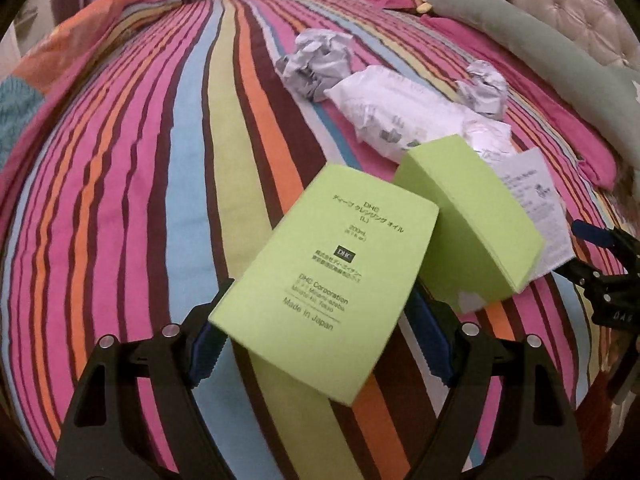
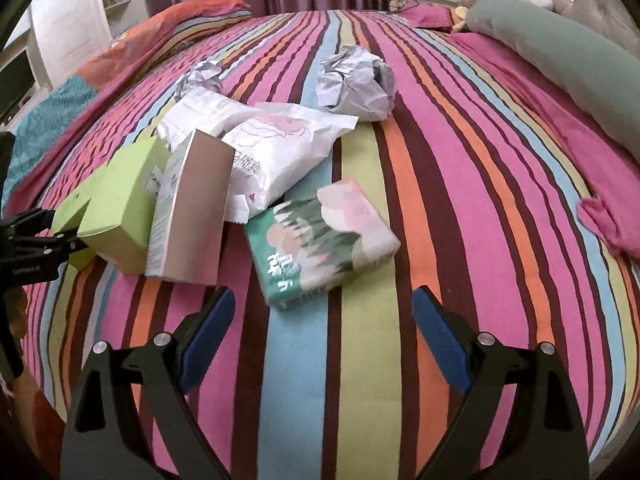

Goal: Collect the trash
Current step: 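Grasp the green DHC box with the left tool while the right tool grasps the tissue pack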

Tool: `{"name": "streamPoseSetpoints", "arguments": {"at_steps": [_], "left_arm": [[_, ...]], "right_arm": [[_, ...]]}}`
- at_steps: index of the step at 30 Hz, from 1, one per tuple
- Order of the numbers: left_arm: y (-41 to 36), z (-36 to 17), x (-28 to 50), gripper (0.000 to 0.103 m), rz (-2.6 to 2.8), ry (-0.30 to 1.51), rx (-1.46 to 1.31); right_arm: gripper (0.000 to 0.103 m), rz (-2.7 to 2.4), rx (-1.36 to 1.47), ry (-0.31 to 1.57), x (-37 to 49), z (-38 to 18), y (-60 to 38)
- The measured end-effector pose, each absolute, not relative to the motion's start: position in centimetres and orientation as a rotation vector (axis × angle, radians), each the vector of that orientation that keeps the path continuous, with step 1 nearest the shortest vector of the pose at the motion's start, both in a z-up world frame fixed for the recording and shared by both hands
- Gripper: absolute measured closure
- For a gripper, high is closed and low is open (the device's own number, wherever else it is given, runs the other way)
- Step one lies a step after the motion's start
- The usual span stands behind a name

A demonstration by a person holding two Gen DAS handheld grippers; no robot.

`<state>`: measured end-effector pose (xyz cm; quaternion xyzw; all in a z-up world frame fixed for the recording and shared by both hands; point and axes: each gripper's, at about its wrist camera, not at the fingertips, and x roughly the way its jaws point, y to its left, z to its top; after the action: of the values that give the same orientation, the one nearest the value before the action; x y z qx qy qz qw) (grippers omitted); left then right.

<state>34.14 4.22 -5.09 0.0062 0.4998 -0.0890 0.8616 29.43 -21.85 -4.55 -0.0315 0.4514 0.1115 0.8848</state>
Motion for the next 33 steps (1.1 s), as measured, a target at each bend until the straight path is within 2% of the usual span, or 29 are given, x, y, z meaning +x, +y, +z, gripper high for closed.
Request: {"name": "streamPoseSetpoints", "arguments": {"at_steps": [13,15,17,21,33], "left_arm": [[4.7,-5.7,35.1,0.026,-0.073,1.059,-0.127],[4.4,-5.7,35.0,0.027,-0.055,1.056,-0.115],[4.3,-5.7,34.8,0.029,-0.039,1.045,-0.112],[4.7,-5.6,33.9,0.035,-0.018,1.032,-0.155],[5.6,-5.1,31.7,0.036,-0.010,1.039,-0.222]], "right_arm": [[0.018,0.262,-0.117,0.963,32.7,-5.4,-21.5],[0.022,0.259,-0.111,0.961,32.6,-5.3,-21.5],[0.032,0.236,-0.116,0.955,32.3,-5.2,-21.5],[0.033,0.210,-0.085,0.961,31.8,-5.1,-21.9],[0.033,0.170,0.061,0.961,30.5,-4.1,-24.4]]}}
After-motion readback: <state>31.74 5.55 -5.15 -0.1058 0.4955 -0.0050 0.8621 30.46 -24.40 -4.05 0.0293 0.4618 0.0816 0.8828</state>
